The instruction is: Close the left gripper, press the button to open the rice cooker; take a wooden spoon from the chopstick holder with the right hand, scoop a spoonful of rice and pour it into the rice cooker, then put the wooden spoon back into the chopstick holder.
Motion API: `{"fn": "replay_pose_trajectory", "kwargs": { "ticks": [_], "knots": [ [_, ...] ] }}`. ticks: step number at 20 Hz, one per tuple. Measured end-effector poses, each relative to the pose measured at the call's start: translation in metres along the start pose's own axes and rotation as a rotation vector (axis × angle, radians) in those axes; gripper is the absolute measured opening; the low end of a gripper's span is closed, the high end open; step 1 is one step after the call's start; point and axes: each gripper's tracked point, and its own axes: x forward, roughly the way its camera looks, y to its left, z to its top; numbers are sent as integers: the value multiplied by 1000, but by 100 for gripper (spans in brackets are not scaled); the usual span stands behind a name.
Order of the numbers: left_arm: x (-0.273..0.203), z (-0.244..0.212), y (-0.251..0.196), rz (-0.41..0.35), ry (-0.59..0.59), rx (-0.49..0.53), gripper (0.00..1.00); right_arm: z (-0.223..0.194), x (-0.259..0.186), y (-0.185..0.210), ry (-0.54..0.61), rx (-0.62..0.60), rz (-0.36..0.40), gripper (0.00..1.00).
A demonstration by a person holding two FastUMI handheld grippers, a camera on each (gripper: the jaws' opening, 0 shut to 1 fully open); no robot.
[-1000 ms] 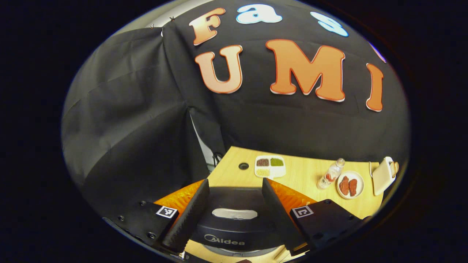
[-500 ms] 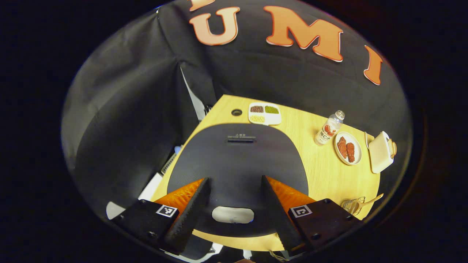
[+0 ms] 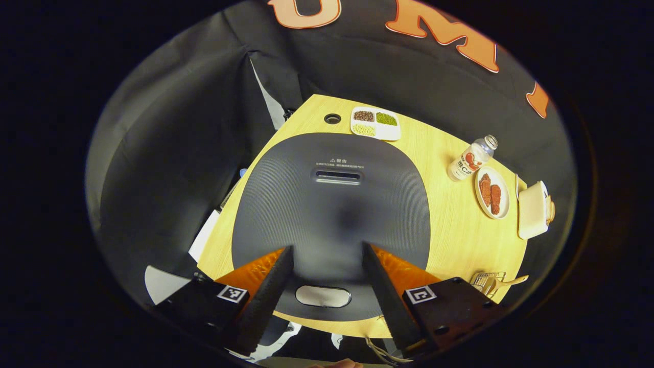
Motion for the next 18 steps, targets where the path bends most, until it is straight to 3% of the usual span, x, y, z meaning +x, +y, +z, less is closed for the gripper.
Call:
{"fn": "replay_pose_trajectory", "kwargs": {
  "ticks": [5,7,9,14,15,18],
  "knots": [
    [-9,5,1,40,-198,134,99,9,-8,15,-38,-29,24,86],
    [-19,0,-21,-39,-249,146,98,22,-14,17,-72,-40,21,86],
    [-48,7,-23,-93,-375,154,96,33,-22,21,-105,-51,19,86],
    [-155,46,-46,-213,-720,174,100,68,-44,27,-199,-64,22,86],
    [-173,48,-48,-239,-767,165,96,75,-48,28,-217,-67,17,86],
    [-223,64,-66,-326,-916,156,96,95,-62,29,-273,-69,25,86]
  ]
}}
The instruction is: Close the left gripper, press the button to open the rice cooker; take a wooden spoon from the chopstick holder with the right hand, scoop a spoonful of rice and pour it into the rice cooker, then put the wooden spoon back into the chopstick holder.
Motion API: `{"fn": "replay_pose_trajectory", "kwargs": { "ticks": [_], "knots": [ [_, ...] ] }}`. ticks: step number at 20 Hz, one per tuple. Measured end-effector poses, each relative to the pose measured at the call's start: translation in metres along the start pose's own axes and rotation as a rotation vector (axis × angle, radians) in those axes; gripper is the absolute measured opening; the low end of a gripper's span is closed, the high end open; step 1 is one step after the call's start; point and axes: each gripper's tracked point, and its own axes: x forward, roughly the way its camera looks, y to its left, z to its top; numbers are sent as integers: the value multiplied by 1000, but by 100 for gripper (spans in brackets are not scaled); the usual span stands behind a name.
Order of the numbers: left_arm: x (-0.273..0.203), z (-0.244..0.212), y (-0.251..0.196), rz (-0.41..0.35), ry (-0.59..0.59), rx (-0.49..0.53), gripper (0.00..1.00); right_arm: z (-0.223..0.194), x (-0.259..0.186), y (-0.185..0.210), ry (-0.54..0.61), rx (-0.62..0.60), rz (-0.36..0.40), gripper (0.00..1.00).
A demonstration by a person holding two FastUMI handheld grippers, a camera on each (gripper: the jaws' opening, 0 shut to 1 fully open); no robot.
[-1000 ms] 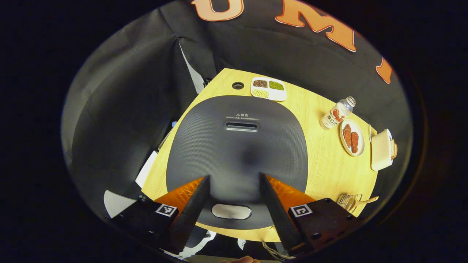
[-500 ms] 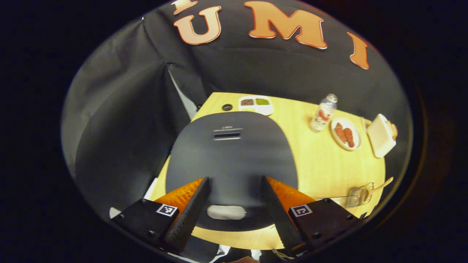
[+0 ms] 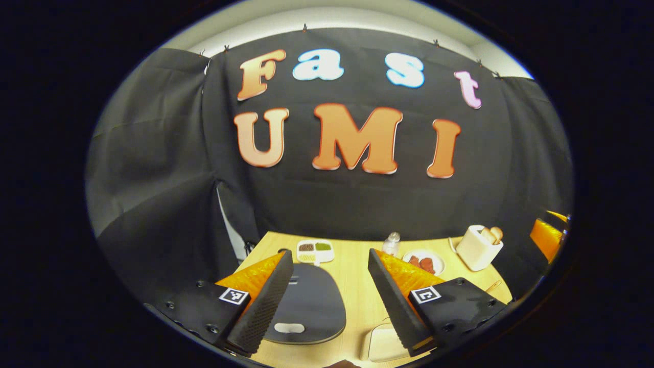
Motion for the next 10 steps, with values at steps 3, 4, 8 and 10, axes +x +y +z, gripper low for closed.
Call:
{"fn": "replay_pose_trajectory", "kwargs": {
  "ticks": [3,4,8,10],
  "knots": [
    [-15,35,-6,-39,-130,-10,96,15,-5,-3,-43,-16,1,86],
    [-21,45,-7,-47,-165,-6,96,20,-6,-3,-56,-22,0,86],
    [-40,68,-15,-65,-263,26,96,38,-12,-9,-113,-12,3,86],
    [-49,76,-20,-74,-304,33,96,46,-15,-15,-141,-15,-7,87]
  ]
}}
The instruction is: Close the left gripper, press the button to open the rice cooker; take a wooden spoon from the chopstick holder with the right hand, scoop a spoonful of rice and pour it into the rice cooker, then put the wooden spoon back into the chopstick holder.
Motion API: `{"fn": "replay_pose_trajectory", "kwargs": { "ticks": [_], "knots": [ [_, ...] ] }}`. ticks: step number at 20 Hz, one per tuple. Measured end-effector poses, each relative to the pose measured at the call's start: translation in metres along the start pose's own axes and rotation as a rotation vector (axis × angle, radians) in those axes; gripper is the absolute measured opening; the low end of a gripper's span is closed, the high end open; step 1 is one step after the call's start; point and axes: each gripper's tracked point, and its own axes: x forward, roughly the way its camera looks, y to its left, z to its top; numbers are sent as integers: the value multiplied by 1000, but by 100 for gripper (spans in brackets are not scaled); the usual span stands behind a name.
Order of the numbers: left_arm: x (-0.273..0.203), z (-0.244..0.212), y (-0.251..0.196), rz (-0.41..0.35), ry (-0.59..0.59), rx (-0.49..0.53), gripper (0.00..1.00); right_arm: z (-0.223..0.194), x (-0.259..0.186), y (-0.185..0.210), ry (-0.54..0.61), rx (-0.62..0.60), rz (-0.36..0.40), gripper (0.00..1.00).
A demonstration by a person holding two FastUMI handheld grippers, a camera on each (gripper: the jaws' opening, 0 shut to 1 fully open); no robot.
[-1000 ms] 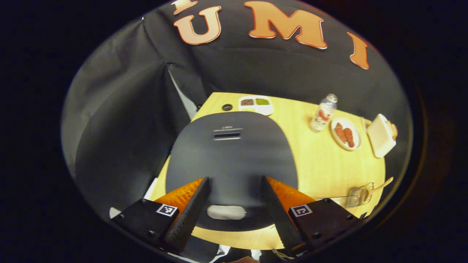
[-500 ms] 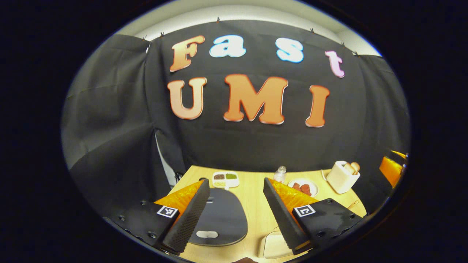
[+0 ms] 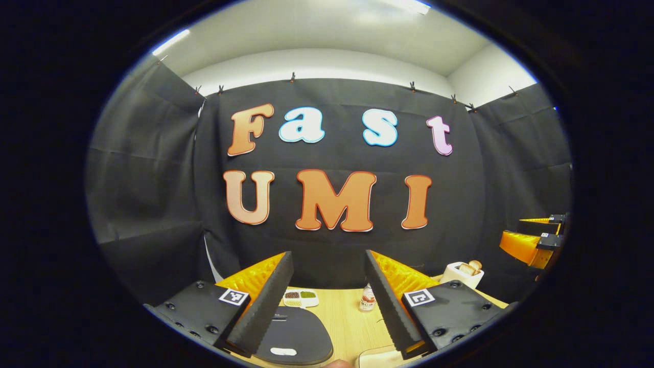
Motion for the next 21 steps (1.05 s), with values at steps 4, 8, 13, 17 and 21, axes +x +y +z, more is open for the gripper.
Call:
{"fn": "replay_pose_trajectory", "kwargs": {
  "ticks": [4,8,13,17,21],
  "knots": [
    [-7,4,-12,-21,-11,2,95,9,-3,-3,-33,5,11,90],
    [-14,9,-14,-11,-23,15,94,12,-7,-1,-62,-14,30,90],
    [-19,18,-16,-3,-47,22,96,15,-5,0,-72,-3,48,94],
    [-22,24,-15,5,-66,21,96,16,-6,-1,-82,-7,57,90],
    [-21,28,-15,9,-83,32,96,13,-3,1,-75,-10,68,91]
  ]
}}
